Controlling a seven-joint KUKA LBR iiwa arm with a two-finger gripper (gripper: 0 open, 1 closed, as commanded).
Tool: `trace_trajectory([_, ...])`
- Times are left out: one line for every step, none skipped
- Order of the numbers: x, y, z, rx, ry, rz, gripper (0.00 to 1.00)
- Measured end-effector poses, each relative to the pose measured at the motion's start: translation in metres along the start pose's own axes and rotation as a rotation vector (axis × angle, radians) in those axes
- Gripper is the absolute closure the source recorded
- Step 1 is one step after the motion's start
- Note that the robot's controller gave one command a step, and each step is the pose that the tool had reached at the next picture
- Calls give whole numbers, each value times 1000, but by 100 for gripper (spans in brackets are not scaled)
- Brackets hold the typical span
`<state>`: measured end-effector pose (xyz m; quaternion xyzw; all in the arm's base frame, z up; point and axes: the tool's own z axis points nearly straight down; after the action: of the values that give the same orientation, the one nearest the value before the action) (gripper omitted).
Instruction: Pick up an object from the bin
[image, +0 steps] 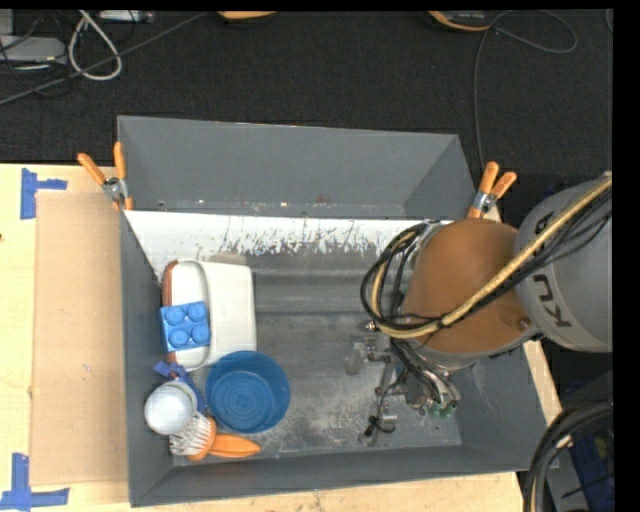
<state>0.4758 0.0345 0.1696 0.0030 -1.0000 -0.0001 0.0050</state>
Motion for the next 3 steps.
trace_trajectory([-1, 0, -4, 0, -7, 2, 0])
trace_trajectory([-5, 52, 43, 0, -5, -130, 0])
trace_trajectory([-2, 137, 42, 0, -5, -239, 0])
